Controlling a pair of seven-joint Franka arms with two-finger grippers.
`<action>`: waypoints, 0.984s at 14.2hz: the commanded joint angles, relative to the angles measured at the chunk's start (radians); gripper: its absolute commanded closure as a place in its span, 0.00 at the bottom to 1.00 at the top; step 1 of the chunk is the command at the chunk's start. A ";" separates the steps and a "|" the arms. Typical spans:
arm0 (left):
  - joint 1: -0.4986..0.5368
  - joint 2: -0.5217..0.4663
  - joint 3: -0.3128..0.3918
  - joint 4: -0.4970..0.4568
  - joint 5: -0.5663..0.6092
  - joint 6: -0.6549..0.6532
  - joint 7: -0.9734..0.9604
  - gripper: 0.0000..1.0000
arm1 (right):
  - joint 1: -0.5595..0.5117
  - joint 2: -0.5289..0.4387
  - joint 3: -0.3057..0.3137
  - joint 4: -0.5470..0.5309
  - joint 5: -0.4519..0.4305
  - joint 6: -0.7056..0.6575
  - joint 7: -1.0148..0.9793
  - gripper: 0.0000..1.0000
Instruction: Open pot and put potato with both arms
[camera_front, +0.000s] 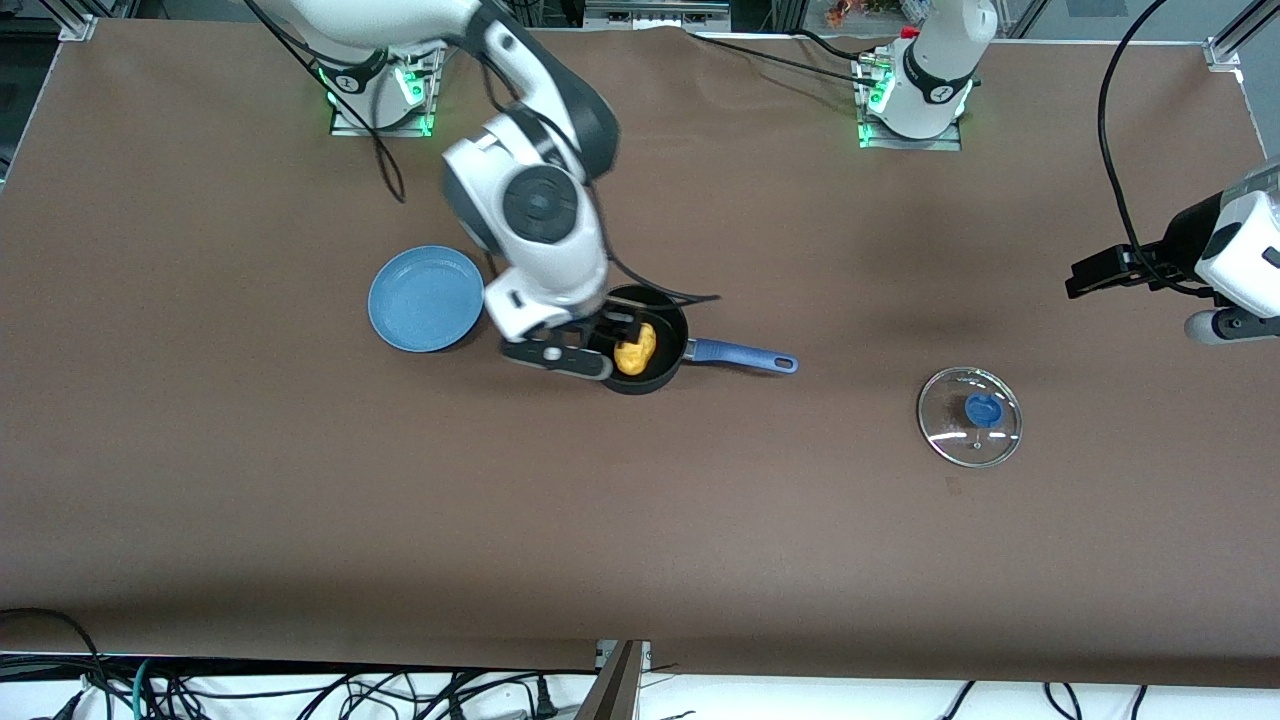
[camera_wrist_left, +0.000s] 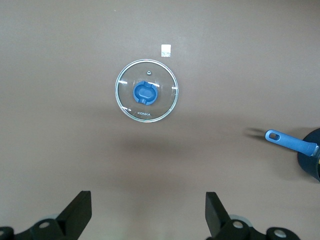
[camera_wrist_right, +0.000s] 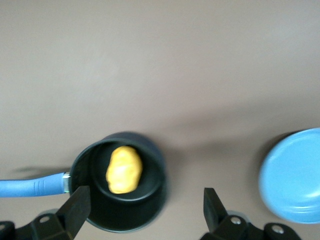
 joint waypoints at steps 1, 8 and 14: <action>-0.006 0.005 0.003 0.018 -0.008 -0.016 0.000 0.00 | -0.109 -0.112 -0.005 -0.035 -0.002 -0.100 -0.181 0.00; -0.006 0.007 0.003 0.018 -0.009 -0.016 0.000 0.00 | -0.363 -0.376 -0.030 -0.243 0.012 -0.190 -0.589 0.00; -0.006 0.007 0.003 0.018 -0.012 -0.016 0.000 0.00 | -0.465 -0.521 -0.129 -0.403 0.075 -0.191 -0.697 0.00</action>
